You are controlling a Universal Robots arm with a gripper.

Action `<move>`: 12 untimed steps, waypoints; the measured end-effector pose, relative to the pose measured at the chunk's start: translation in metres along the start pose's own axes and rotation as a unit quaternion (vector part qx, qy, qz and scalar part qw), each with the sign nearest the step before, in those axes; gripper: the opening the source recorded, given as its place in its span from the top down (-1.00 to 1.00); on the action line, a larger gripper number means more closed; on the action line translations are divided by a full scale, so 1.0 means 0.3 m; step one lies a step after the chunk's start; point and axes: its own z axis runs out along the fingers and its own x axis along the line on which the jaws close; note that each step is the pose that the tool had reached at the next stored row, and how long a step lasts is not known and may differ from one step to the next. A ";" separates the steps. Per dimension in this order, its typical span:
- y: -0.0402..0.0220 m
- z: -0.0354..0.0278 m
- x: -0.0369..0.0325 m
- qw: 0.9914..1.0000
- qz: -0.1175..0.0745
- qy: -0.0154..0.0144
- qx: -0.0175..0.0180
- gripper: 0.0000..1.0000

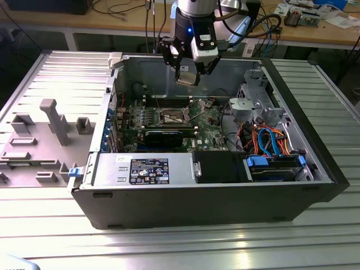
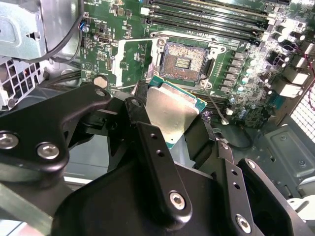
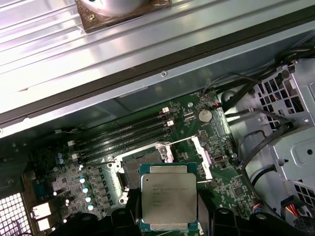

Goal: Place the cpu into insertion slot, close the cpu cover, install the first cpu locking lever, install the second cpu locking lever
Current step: 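Place the cpu into insertion slot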

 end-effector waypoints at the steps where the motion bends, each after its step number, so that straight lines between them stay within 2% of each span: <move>1: 0.000 0.000 0.000 1.000 0.001 0.000 0.000 -0.09; 12: 0.000 0.000 0.000 1.000 0.013 -0.001 0.000 -0.09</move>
